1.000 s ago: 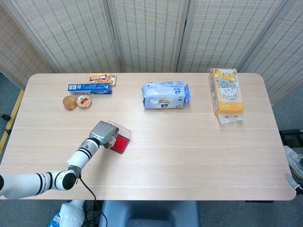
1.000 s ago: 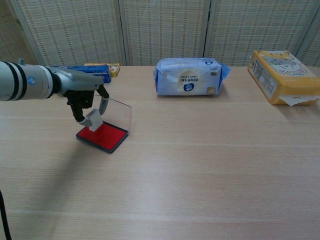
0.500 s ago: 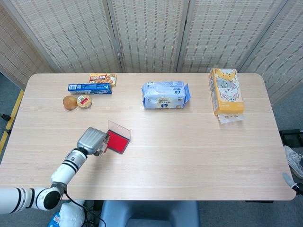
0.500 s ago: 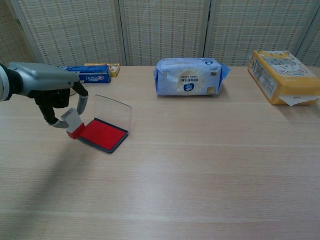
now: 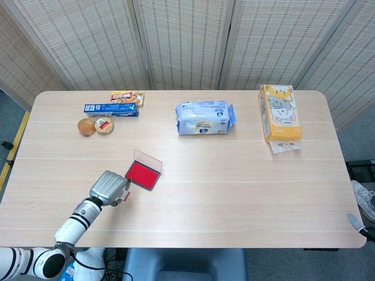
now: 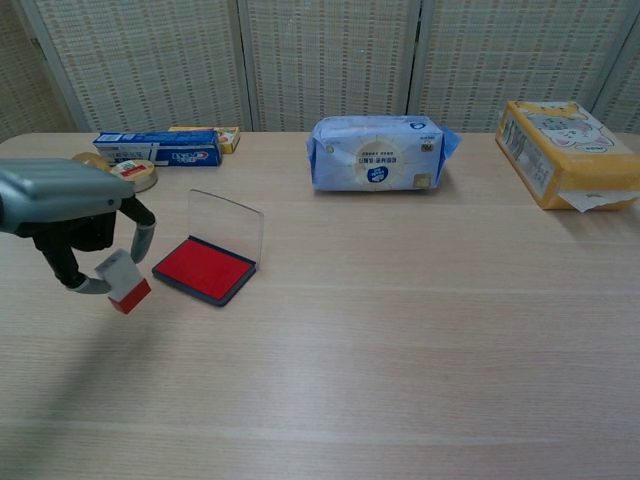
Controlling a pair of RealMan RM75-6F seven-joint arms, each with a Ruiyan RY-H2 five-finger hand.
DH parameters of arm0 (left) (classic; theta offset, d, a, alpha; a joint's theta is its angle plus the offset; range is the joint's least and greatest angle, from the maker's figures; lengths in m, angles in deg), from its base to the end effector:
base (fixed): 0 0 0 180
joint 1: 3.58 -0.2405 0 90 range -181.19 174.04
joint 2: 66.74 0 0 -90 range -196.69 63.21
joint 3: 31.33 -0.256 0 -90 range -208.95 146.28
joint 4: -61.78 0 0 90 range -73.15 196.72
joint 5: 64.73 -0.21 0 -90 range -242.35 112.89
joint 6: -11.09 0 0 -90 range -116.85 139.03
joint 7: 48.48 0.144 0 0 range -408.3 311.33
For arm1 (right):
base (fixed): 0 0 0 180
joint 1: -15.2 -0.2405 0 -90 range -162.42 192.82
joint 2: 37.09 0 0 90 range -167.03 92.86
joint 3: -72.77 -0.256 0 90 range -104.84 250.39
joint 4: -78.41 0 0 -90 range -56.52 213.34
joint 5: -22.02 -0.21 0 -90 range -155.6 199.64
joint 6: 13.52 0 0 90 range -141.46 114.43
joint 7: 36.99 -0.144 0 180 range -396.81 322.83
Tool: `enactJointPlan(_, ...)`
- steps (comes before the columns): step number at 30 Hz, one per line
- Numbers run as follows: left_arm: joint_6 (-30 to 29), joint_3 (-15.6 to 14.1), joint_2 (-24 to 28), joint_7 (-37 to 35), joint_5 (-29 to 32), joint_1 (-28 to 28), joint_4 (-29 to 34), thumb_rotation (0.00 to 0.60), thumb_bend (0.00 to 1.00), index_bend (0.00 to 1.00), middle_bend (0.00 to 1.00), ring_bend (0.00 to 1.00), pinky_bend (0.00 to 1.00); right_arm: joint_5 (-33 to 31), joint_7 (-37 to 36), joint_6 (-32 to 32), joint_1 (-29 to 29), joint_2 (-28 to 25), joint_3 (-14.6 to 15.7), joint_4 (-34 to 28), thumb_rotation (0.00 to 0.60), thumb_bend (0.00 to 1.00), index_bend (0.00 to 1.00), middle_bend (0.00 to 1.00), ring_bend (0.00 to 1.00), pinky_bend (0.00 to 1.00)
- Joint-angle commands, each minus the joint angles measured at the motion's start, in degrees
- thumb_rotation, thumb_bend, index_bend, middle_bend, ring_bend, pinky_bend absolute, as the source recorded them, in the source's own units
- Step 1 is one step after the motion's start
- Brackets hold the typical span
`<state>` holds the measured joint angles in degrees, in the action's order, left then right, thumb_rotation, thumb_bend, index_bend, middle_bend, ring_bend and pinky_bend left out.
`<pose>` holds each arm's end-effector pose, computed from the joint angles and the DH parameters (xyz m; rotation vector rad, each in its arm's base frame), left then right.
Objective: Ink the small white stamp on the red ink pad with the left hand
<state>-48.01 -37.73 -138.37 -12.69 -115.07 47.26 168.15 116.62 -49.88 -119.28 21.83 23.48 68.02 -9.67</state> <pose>-0.1634 0.2983 0.0318 -2.0684 -0.7914 -0.5272 -0.3120 -0.1166 0.2250 1.2012 -0.7201 1.1519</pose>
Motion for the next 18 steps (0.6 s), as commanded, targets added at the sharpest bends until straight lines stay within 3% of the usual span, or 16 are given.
enactJointPlan(1, 0.6, -0.03, -0.55, -1.34, -0.98, -1.03, -1.19, 0.6, 0.49, 0.75, 1.0, 0.82, 0.72, -0.04, 0.01, 0.06, -0.02, -0.01, -0.01, -0.01, 0.6, 0.18, 0.0, 0.0, 0.0, 0.0)
enactJointPlan(18, 3.13, -0.07, -3.74, -7.15, -8.65, -5.74, -7.9, 0.6, 0.49, 0.75, 1.0, 0.82, 0.72, -0.02, 1.6, 1.26, -0.49, 0.02, 0.2, -0.7, 0.6, 0.18, 0.0, 0.0, 0.0, 0.0)
